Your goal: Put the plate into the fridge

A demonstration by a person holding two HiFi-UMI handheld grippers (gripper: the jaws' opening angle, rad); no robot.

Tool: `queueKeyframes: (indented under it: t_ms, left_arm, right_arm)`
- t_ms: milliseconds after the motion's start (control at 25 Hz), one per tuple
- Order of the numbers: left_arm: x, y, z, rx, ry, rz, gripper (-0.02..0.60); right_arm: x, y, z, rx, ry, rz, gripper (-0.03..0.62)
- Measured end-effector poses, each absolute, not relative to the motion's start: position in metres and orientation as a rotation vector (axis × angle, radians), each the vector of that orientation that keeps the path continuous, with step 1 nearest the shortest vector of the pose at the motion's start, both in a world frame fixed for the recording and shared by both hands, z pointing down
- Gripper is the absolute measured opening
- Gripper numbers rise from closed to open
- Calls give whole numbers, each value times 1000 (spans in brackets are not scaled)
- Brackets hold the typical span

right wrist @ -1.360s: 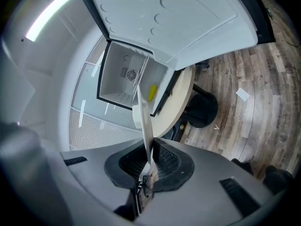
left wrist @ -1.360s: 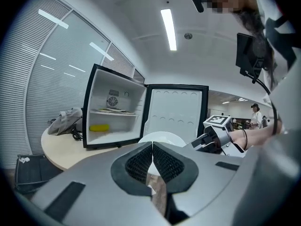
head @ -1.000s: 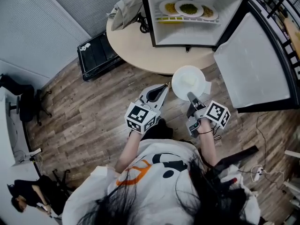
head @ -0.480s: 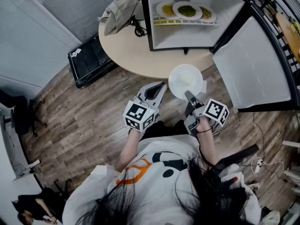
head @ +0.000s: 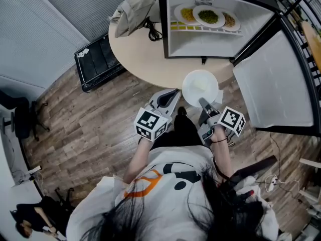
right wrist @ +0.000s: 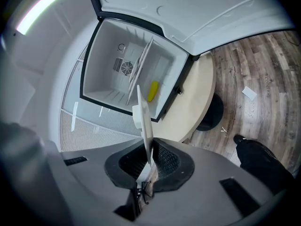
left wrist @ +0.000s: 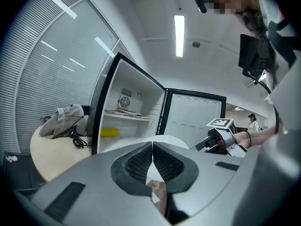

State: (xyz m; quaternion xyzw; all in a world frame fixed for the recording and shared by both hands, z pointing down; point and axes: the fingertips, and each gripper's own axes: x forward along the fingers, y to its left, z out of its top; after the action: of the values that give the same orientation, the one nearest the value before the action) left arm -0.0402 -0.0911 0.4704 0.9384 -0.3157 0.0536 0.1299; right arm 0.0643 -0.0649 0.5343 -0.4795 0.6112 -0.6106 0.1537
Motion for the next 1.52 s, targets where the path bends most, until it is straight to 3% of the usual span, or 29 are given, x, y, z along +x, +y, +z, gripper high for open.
queueKeyframes:
  t_ms: [1520]
  left_arm:
    - [-8,-258,496,2631,-1037,250,11]
  right_arm:
    - [93,-280,601,-1296,1777,-1990,31]
